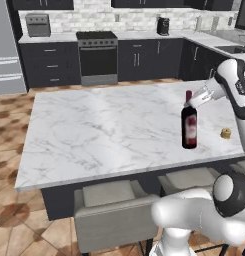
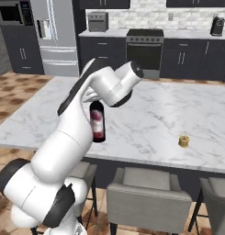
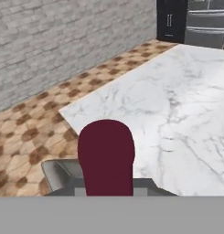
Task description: Get the candle and the wine from the cabinet and move them to the dining counter.
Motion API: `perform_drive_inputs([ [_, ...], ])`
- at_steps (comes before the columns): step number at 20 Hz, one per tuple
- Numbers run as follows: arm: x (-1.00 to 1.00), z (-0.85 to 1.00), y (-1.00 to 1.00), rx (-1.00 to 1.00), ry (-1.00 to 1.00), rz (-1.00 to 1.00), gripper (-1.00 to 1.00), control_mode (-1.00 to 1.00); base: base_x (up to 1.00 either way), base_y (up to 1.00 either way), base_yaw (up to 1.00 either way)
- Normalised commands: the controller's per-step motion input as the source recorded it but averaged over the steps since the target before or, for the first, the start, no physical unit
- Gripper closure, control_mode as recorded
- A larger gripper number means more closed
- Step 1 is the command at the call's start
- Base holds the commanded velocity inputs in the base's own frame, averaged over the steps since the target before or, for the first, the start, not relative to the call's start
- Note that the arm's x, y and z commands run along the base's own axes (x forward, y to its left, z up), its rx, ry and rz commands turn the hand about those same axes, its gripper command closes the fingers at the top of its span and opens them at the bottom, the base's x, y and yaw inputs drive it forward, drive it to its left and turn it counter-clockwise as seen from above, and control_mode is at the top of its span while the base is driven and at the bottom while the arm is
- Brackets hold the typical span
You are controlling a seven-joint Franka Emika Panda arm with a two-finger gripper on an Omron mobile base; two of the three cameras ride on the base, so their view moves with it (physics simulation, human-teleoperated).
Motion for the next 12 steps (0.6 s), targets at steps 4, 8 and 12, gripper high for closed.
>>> perform_drive_inputs([
  [4,0.61,-0.21,-0.16,0.01,-0.01,0.22,1.00,-1.00,0.00,0.00,0.00],
  [8,0.63,-0.21,-0.26,0.06,-0.03,0.12,1.00,-1.00,0.00,0.00,0.00],
  [12,0.45,-0.20,-0.27,0.10,-0.08,0.04,1.00,-1.00,0.00,0.00,0.00],
])
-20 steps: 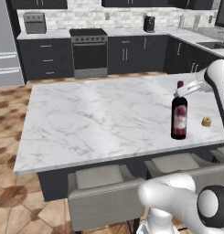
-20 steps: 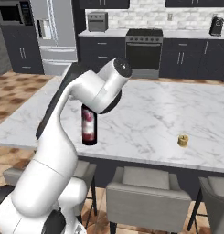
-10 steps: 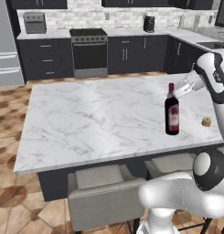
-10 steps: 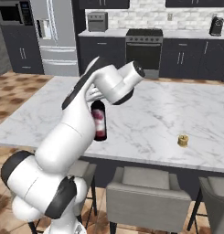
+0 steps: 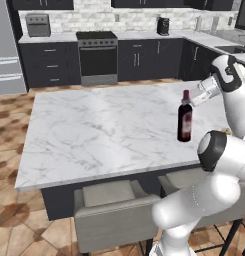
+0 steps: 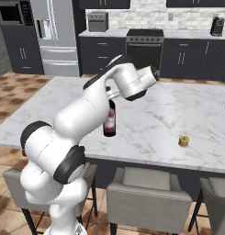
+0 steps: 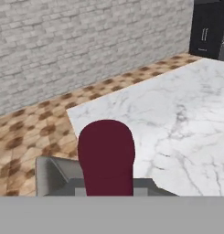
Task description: Get the candle and the wine from the cabinet and move them to the dining counter.
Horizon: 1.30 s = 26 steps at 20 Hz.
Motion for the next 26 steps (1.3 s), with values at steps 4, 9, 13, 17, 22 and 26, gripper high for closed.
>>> perform_drive_inputs([
  [4,0.42,-0.06,-0.04,0.06,-0.04,0.00,1.00,-1.00,0.00,0.00,0.00],
  [9,0.53,-0.09,0.00,0.00,0.00,0.00,1.00,-1.00,0.00,0.00,0.00],
  [13,0.37,-0.11,0.06,0.00,0.00,0.00,1.00,-1.00,0.00,0.00,0.00],
  [17,0.13,-0.21,0.03,0.00,0.00,0.00,1.00,-1.00,0.00,0.00,0.00],
  [22,0.00,-0.25,0.01,0.00,0.00,0.00,1.00,-1.00,0.00,0.00,0.00],
  [26,0.00,-0.22,0.00,0.00,0.00,0.00,1.00,-1.00,0.00,0.00,0.00],
])
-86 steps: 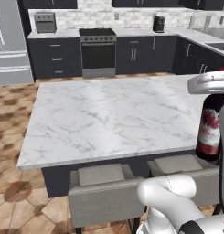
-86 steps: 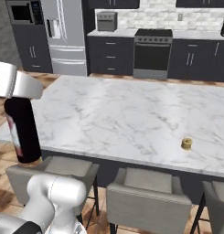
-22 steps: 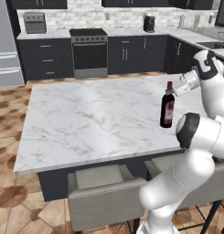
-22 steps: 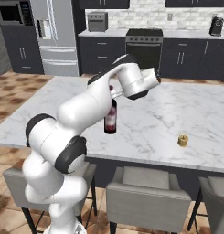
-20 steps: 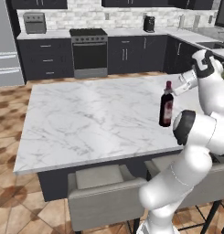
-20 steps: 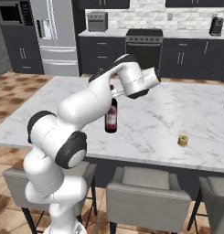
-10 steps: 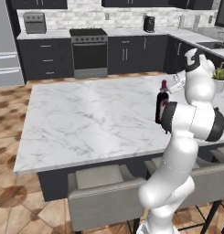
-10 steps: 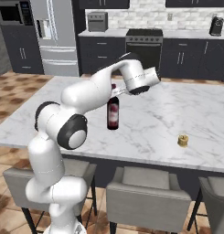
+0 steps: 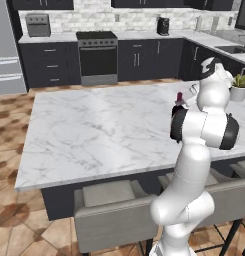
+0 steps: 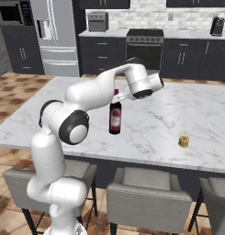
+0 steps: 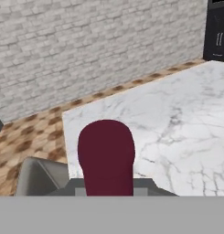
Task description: Get the candle and the wine from the cabinet and move them to the dining counter.
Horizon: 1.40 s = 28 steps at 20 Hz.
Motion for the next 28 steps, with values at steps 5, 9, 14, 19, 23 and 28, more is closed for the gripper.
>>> perform_drive_inputs([
  [5,0.01,-0.21,0.04,0.00,0.00,0.00,1.00,-1.00,0.00,0.00,0.00],
  [9,0.04,-0.24,0.09,0.00,0.00,0.00,1.00,-1.00,0.00,0.00,0.00],
  [14,0.02,-0.27,0.07,0.00,0.00,0.00,1.00,-1.00,0.00,0.00,0.00],
  [19,0.02,-0.28,0.06,0.00,0.00,0.00,1.00,-1.00,0.00,0.00,0.00],
  [23,0.00,-0.29,0.10,0.00,0.00,0.00,1.00,-1.00,0.00,0.00,0.00],
  [28,0.00,-0.22,0.08,-0.01,-0.01,0.00,1.00,-1.00,0.00,0.00,0.00],
])
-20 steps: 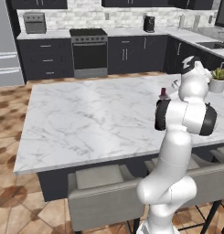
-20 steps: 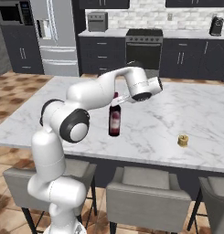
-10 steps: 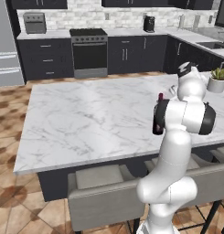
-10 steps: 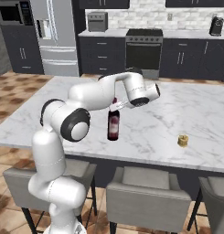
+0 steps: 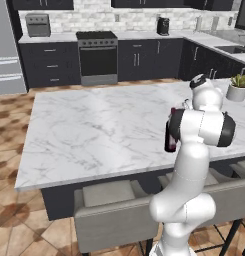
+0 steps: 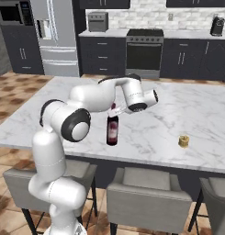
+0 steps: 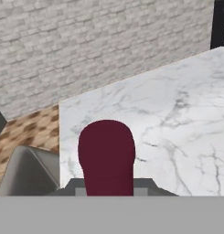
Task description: Get the candle and the wine from the cabinet and move them to the dining counter.
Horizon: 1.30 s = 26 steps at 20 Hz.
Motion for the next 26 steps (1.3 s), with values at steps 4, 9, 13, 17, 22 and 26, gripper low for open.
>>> perform_drive_inputs([
  [4,0.00,-0.04,0.03,-0.08,-0.13,0.00,1.00,-1.00,0.00,0.00,0.00],
  [9,0.00,0.00,0.01,-0.05,-0.12,0.00,1.00,-1.00,0.00,0.00,0.00],
  [13,0.03,-0.01,0.00,0.00,-0.01,0.00,1.00,-1.00,0.00,0.00,0.00],
  [17,0.05,0.00,0.00,0.00,0.00,0.00,1.00,-1.00,0.00,0.00,0.00],
  [22,0.00,-0.08,0.00,0.00,0.00,0.01,1.00,-1.00,0.00,0.00,0.00],
  [26,0.00,-0.21,0.00,0.00,0.00,0.01,1.00,-1.00,0.00,0.00,0.00],
])
